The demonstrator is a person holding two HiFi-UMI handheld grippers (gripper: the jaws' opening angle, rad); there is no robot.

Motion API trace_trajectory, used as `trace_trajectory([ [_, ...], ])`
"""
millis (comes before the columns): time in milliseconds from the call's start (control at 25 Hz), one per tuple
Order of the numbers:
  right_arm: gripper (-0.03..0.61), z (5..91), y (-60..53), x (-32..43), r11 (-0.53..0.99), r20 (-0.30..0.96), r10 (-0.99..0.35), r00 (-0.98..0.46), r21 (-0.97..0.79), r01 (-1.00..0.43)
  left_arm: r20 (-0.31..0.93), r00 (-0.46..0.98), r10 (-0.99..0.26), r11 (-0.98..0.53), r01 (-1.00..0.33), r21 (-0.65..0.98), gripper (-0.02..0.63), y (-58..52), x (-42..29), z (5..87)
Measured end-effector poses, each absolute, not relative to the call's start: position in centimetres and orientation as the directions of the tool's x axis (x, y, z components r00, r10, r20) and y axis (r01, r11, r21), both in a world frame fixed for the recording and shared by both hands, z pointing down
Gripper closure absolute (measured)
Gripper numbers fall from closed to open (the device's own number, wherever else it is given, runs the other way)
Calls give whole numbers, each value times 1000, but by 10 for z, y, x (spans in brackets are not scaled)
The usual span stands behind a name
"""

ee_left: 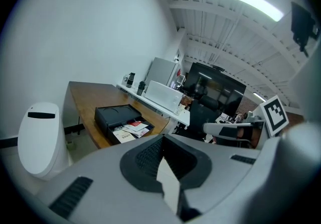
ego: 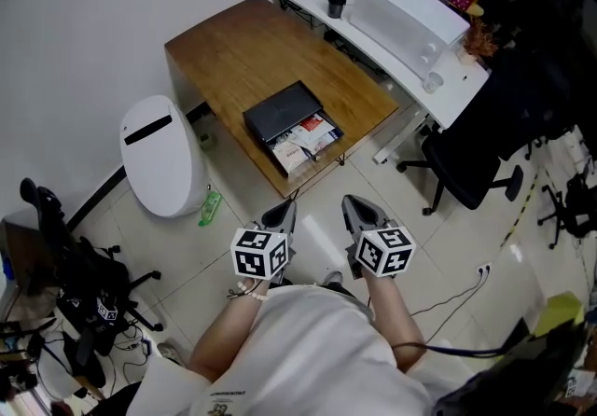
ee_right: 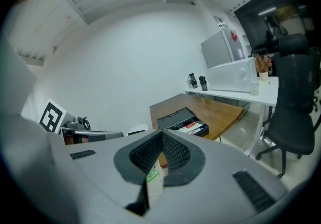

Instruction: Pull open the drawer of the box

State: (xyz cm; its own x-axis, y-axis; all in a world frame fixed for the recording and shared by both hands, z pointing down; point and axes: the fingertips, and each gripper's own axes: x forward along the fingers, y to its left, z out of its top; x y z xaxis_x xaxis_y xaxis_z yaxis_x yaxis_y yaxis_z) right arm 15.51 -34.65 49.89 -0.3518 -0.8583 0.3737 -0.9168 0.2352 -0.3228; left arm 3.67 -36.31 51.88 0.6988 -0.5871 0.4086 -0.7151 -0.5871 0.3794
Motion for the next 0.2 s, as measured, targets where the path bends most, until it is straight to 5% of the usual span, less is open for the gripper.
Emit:
trace_trajectory([
  [200,592,499,-348,151,247,374,-853,-364,-324,-913,416,697,-585,-587,-717,376,614,-364,35,520],
])
